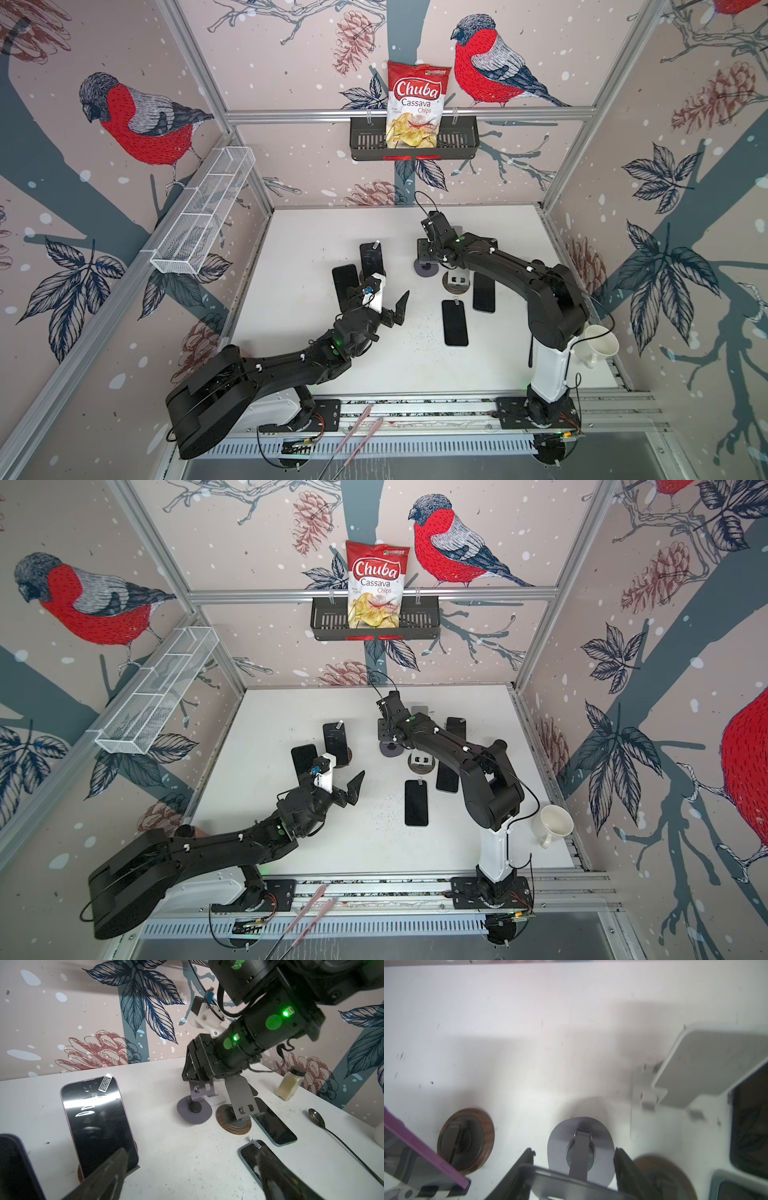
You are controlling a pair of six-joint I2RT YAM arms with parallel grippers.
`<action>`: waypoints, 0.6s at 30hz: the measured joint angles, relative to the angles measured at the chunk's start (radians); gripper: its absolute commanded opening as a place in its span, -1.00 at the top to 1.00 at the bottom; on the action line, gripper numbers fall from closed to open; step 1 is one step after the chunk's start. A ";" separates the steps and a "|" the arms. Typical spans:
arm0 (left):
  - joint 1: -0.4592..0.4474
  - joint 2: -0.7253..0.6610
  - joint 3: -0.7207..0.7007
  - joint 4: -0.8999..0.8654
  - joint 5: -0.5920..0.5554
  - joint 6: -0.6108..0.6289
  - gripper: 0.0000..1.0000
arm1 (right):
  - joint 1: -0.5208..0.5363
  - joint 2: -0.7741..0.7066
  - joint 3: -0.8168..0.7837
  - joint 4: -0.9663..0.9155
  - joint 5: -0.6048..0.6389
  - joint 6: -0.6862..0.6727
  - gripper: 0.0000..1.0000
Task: Remove the phone from the phone stand
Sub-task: Place the phone stand at the top-center of the table.
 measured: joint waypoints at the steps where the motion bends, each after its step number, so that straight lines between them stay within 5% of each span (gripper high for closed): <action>1: 0.000 0.000 0.001 -0.003 0.002 0.000 -0.93 | -0.008 0.008 0.012 0.000 -0.001 -0.010 -0.09; 18: 0.007 0.002 0.013 -0.021 0.021 0.000 -0.93 | -0.078 0.179 0.188 -0.026 -0.065 -0.107 -0.12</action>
